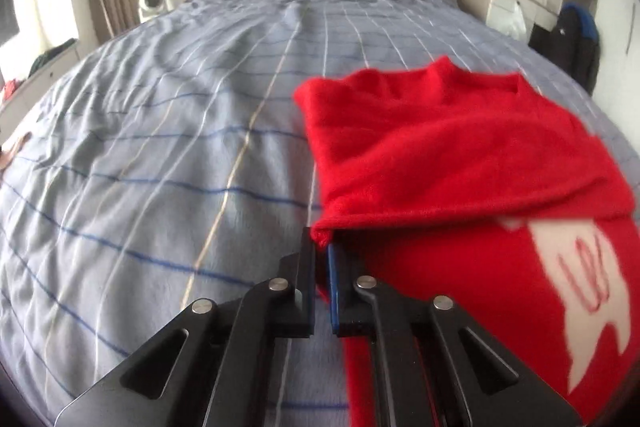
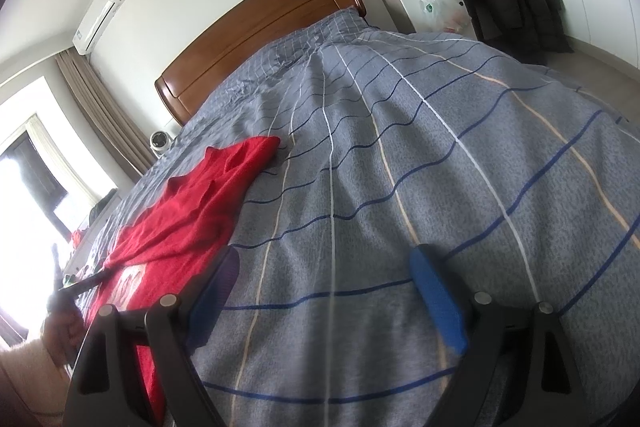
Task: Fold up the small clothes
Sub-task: 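Grasp the sleeve cuff with the left gripper and fold it across the sweater body, then open the left gripper and withdraw from the folded sleeve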
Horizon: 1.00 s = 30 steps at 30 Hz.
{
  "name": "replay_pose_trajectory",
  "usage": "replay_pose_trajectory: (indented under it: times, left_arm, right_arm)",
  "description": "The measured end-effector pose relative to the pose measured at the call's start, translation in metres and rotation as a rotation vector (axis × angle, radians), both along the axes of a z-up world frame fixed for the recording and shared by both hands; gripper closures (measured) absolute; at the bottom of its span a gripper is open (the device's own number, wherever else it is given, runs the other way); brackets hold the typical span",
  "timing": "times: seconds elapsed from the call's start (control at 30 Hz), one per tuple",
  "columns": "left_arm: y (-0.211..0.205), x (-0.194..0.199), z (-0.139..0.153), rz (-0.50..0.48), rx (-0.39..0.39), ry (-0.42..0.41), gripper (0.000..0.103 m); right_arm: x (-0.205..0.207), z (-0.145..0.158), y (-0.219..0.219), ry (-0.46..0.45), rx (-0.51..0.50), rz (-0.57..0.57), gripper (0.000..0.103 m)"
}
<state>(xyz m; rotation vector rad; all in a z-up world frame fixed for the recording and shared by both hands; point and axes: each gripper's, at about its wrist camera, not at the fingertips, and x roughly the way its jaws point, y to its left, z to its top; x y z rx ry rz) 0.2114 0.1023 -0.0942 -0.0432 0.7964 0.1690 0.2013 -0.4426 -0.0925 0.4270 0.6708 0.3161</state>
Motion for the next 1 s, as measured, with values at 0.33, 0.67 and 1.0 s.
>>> replay_pose_trajectory:
  times: [0.33,0.67,1.0]
  left_arm:
    - [0.011,-0.006,0.000,0.009,-0.073,0.011,0.098]
    - [0.037,-0.065,0.014,0.028,-0.084,0.060,0.052]
    - [0.086,-0.077,-0.022,0.132,-0.019,-0.015,0.009]
  right_arm:
    - [0.000,-0.001,-0.001,-0.004,0.006,0.001,0.016]
    - [0.000,-0.001,0.000,-0.004,0.006,0.001,0.016]
    - [0.000,-0.001,-0.001,0.001,-0.005,0.000,0.016]
